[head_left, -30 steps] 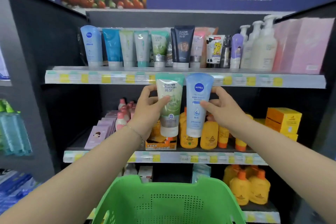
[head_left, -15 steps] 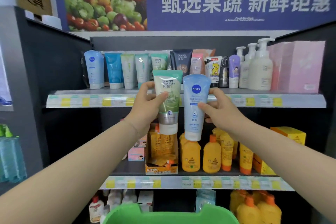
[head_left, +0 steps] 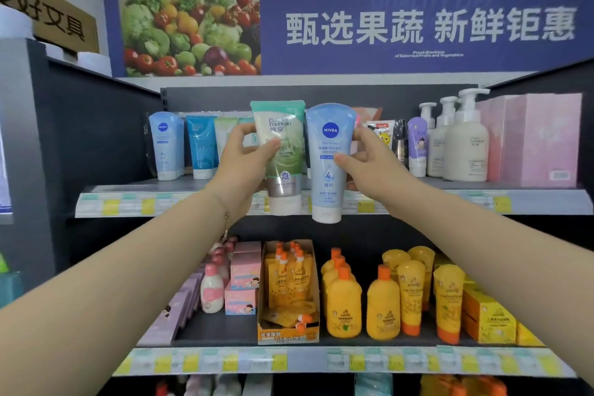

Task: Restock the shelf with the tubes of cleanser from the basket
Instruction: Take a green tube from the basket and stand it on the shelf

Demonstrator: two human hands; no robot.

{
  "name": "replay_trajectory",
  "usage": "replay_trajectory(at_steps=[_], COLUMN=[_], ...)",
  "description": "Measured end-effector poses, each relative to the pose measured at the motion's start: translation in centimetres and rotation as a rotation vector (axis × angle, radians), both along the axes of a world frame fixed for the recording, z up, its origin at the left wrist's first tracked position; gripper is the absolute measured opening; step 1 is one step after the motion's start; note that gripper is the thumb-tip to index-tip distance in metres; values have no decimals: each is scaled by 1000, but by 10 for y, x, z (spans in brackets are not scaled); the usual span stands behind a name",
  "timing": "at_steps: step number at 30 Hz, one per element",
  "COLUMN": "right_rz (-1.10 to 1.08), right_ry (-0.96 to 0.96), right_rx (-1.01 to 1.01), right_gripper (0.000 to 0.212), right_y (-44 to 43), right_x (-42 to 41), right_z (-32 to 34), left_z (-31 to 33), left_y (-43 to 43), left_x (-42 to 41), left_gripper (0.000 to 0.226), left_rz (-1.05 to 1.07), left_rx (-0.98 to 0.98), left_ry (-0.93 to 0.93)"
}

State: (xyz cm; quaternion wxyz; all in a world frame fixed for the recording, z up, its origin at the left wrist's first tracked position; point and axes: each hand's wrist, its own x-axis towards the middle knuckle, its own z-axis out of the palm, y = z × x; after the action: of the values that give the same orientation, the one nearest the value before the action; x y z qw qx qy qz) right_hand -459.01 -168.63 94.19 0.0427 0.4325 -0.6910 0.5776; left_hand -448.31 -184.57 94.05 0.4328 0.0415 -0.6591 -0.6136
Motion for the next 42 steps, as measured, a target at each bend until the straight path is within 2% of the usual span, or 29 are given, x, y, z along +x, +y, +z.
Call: replay_trajectory(at_steps=[15,20,31,39,42], right_rz=[148,174,189,141,123], right_ry=[-37,-14,-38,-97,-57], right_rx=[-7,6,-83,-152,-149], right_gripper=[17,17,16,18,18], right_y=[-67,-95,-199,-273,-292], right_x=[12,30,65,66,59], right_z=[12,13,23,32,41], left_z=[6,3,25,38,42], left_y=[-40,-61,-153,-220,-237], left_x=[52,75,106,99,95], left_gripper=[31,26,16,17,18], left_rz=[223,269,293,314,340], left_rx=[36,40,-45,-45,-31], left_ry=[-15,-46,-28,10,31])
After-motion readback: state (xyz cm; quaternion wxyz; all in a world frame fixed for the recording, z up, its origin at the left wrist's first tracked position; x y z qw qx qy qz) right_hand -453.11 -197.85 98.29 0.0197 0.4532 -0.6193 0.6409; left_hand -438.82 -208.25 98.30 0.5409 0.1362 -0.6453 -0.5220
